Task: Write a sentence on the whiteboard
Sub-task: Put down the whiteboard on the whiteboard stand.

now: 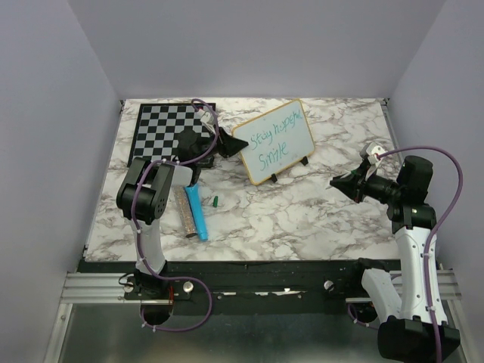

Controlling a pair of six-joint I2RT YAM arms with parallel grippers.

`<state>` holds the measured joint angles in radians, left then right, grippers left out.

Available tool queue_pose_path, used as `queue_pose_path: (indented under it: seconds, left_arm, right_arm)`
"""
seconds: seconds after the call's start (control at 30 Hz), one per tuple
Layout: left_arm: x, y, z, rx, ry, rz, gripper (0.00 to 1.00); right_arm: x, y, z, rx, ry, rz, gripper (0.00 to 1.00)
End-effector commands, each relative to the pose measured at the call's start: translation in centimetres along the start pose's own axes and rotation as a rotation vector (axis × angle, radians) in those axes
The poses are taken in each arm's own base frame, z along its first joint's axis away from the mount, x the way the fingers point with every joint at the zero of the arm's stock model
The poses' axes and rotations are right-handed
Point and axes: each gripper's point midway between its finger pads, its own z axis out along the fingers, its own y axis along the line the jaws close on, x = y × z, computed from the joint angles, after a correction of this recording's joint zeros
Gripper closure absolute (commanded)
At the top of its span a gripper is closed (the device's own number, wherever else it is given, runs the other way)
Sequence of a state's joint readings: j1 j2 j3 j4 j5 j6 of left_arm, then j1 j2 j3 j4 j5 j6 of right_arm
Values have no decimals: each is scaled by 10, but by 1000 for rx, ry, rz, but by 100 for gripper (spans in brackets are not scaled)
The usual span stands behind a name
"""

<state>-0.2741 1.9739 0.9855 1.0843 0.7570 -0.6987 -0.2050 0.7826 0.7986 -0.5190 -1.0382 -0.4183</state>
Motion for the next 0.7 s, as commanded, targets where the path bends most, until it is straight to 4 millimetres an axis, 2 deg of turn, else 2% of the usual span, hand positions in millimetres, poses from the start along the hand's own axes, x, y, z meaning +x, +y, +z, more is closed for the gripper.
queue_pose_path:
  seconds: [0.0,0.1,0.2,0.3,0.4,0.43,0.67]
  left_arm:
    - [-11,0,-3,8,-54,78,64]
    - [-14,-1,-3,3,-61,81,58]
    - [-16,-1,-3,-2,-63,87,57]
    - [-16,1,-4,-15,-63,95,50]
    - [-17,2,-6,-28,-66,106,48]
    - [-16,6,-9,-49,-72,102,43]
    - [-34,8,-24,-118,-133,121,27]
  right_arm:
    - [6,5,0,-22,3,27,100]
    - [6,5,0,-22,3,27,99]
    - [6,5,0,-22,3,25,99]
    - [5,5,0,-24,2,25,99]
    - [6,5,0,-24,3,26,99]
    - [6,6,0,-25,2,26,100]
    - [6,6,0,-27,2,26,99]
